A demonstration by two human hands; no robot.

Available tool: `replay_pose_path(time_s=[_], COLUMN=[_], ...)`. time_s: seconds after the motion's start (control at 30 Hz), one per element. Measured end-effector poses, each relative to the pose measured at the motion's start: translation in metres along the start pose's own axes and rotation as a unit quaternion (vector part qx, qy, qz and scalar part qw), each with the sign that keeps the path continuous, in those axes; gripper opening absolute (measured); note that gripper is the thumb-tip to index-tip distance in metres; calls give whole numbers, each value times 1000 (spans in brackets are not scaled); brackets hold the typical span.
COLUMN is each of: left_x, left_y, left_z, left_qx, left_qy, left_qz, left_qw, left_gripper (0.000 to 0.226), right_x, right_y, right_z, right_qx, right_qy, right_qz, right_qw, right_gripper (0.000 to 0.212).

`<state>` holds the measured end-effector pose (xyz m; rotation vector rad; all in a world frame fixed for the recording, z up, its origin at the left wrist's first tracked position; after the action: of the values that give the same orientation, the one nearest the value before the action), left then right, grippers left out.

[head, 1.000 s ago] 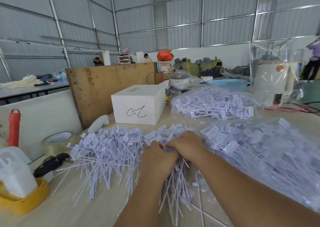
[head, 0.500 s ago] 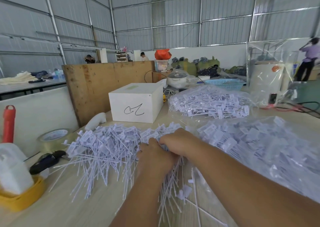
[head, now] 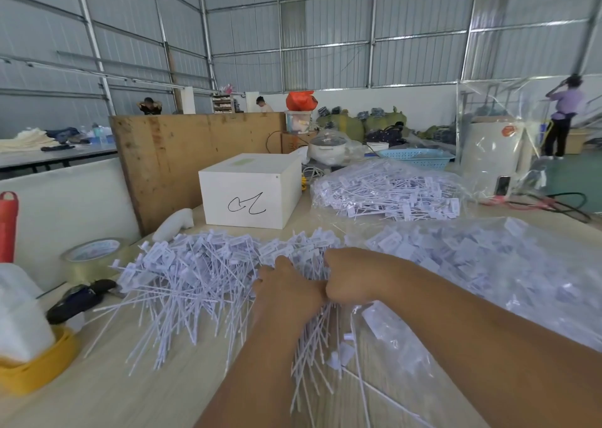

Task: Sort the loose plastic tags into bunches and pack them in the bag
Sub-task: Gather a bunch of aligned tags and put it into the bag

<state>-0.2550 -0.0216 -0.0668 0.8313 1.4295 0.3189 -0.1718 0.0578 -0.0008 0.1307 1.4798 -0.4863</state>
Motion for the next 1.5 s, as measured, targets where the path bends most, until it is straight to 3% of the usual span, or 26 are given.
replay_pose_path(time_s=[0.13,0.17,0.23,0.33,0.53,0.63,0.7,0.8,0.93,1.03,1.13,1.37,1.5], left_x=[0,0,0,0,-2,-2,-2,-2,-1,0,0,0,0], left_y=[0,0,0,-1,-1,-2,-2,-1,-1,-2,-3,-3,-3], left_z=[-1,-1,-2,0,2,2,2,2,1,0,-1,-2,-3], left_qx=[-4,-7,-11,-5,2,-2,-2,0,2,3,6,2,4], left_qy=[3,5,7,6,-2,-5,-5,2,9,3,7,5,8], left_qz=[-10,-10,-11,-3,19,20,19,11,-1,1,8,22,12], left_qw=[1000,1000,1000,1000,1000,1000,1000,1000,1000,1000,1000,1000,1000], left_gripper=[82,80,81,88,92,92,92,88,88,87,81,78,77], right_x=[-7,-8,-4,9,8,4,4,2,15,30,33,40,38], right_y=[-4,-5,-6,0,23,27,26,18,2,-3,-2,5,11], right_z=[14,16,18,15,2,1,2,11,27,29,28,22,12], right_qx=[14,9,-6,-23,12,29,24,-1,-26,-28,-7,20,41], right_qy=[-21,-25,-55,-66,174,226,210,134,-112,-184,-170,12,7], right_qz=[129,157,171,201,48,-13,-2,56,107,98,62,71,34], right_qw=[991,987,984,977,983,974,977,989,988,978,983,997,999], right_gripper=[61,59,33,25,10,37,37,10,36,31,18,7,11])
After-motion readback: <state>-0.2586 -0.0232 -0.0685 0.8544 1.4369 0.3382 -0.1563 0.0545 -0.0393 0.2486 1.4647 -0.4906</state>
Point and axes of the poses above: each hand's wrist, its own z-axis away from the middle knuckle, its own x-axis out of the palm, y = z × x, the point moved 3 cm from there along -z, towards the middle knuckle, and after that the axes turned 5 degrees about y, right-handed, at the moved point
